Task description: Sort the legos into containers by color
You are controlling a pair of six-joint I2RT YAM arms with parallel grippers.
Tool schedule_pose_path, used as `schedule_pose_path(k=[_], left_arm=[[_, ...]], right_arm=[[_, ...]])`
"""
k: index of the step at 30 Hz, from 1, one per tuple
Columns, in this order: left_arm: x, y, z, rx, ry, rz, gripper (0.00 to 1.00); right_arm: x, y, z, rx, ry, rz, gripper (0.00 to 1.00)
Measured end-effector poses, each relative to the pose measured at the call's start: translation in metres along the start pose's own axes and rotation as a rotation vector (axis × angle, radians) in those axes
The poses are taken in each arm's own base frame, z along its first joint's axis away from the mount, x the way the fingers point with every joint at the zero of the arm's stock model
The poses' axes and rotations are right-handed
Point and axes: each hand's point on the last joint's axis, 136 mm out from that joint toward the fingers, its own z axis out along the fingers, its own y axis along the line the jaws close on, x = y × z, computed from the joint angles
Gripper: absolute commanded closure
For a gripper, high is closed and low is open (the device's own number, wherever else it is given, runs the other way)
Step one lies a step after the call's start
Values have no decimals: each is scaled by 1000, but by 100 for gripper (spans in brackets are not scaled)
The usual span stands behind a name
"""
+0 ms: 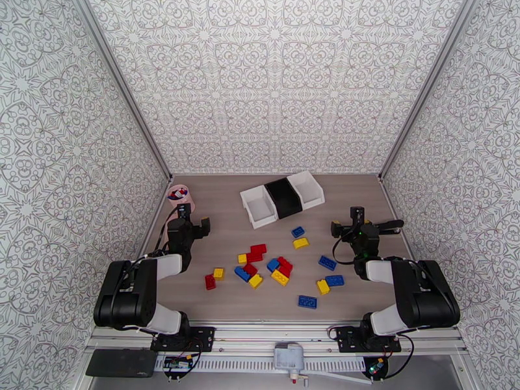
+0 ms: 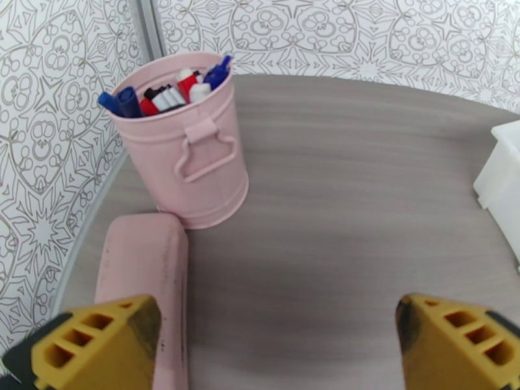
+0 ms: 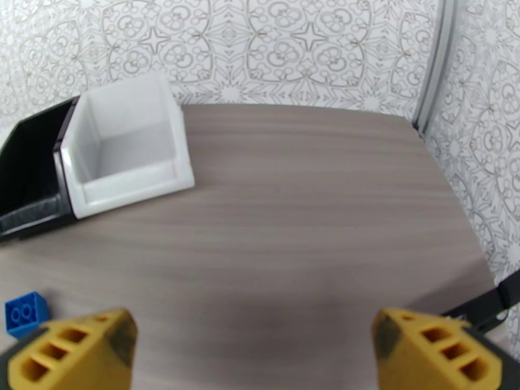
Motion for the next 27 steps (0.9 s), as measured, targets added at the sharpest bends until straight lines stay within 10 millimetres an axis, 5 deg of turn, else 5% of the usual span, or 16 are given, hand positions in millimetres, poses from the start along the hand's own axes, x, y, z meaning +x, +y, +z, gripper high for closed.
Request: schedule_pose_path(k=[16,22,27], left_arm=[[-8,-1,-6,-5,-18,6,0],[-42,-19,-34,33,-108,35,0],[-50,-47,-49,104,-115,59,0]], right_arm=[[-3,0,-2,-2,-3,-1,0],[-30,6,-15,-30,-36,-12,0],[-50,21,-16,-66,-24,-48,0]])
